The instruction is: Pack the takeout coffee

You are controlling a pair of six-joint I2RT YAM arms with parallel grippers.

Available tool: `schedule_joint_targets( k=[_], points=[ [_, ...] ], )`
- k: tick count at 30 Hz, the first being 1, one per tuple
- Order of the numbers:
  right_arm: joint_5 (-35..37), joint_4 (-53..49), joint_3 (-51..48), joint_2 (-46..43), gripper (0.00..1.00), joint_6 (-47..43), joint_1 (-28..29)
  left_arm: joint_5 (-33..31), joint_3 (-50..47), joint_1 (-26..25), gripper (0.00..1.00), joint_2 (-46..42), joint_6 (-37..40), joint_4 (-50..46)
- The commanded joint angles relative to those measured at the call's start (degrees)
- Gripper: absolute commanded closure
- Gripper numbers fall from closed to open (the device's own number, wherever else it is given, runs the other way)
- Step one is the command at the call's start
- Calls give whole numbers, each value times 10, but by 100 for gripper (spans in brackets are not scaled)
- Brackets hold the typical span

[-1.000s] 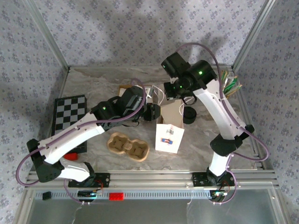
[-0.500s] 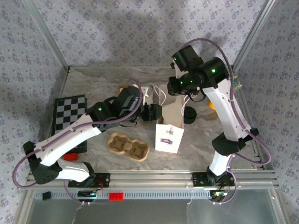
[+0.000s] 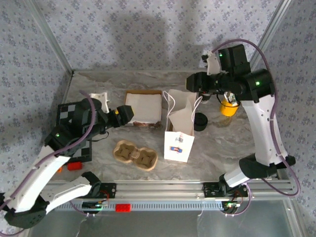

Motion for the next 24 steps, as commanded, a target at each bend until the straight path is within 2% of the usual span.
schedule_joint_targets(
  k=[1, 3, 5, 10, 14, 18, 24],
  points=[
    [-40, 58, -48, -31, 53, -8, -28, 49, -88, 34, 23, 26, -132, 66],
    [-37, 80, -88, -51, 51, -9, -45, 64, -127, 37, 22, 55, -181, 136],
    [-51, 107, -138, -73, 51, -5, -67, 63, -137, 38, 22, 98, -223, 166],
    [-93, 171, -241, -126, 49, 29, -140, 10, -127, 46, 20, 187, -311, 187],
    [-119, 187, -269, -146, 49, 37, -181, -4, -136, 56, 20, 236, -392, 208],
    [-143, 207, -287, -157, 48, 43, -203, -33, -139, 56, 26, 273, -442, 236],
    [-162, 213, -302, -162, 48, 41, -228, -34, -130, 57, 36, 327, -482, 239]
  ],
)
